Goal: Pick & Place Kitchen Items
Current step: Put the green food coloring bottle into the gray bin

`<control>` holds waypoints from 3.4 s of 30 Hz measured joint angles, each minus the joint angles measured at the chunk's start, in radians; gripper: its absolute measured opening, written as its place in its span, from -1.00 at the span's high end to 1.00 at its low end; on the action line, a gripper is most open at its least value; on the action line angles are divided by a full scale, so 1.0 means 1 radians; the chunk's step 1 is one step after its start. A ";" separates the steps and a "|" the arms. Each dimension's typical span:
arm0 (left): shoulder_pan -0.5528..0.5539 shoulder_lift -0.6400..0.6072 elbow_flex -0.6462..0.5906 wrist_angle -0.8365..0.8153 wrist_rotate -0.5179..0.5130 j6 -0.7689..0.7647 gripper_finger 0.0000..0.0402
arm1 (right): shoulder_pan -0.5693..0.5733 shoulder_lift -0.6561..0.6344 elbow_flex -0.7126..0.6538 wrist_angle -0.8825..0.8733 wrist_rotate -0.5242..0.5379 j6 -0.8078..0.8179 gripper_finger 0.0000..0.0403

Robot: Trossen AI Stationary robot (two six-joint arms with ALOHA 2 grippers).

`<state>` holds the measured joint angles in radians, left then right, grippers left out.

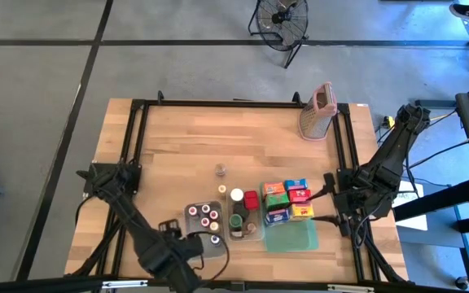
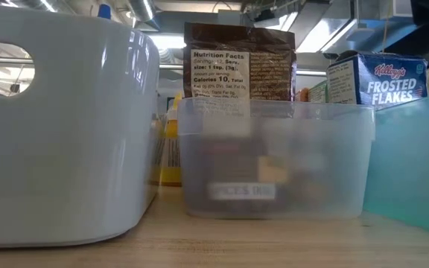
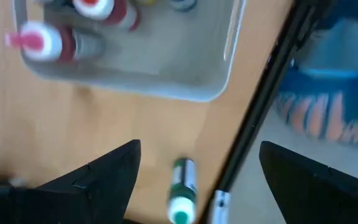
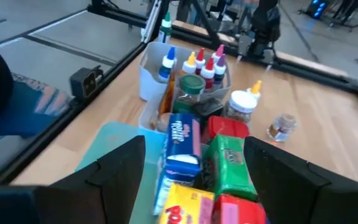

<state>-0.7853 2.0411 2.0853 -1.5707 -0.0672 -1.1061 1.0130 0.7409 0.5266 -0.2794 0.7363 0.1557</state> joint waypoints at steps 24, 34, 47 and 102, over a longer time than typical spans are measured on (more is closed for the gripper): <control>-0.276 -0.021 0.000 0.000 0.012 -0.778 -0.61 | 0.000 0.230 -0.001 0.274 -0.015 0.040 -0.36; -0.287 -0.131 -0.214 -0.004 0.041 -0.768 -0.61 | 0.000 0.260 -0.001 0.355 -0.015 0.038 -0.36; -0.296 -0.306 -0.532 0.258 -0.020 -0.872 -0.61 | -0.004 0.260 -0.001 0.370 -0.015 0.023 -0.36; -0.265 -0.301 -0.898 0.737 0.034 -0.765 -0.29 | -0.071 0.260 0.000 0.358 -0.033 0.012 -0.37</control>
<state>-1.0508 1.7397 1.1877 -0.8333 -0.0330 -1.8713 0.9424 1.0004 0.5266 0.0788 0.7036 0.1673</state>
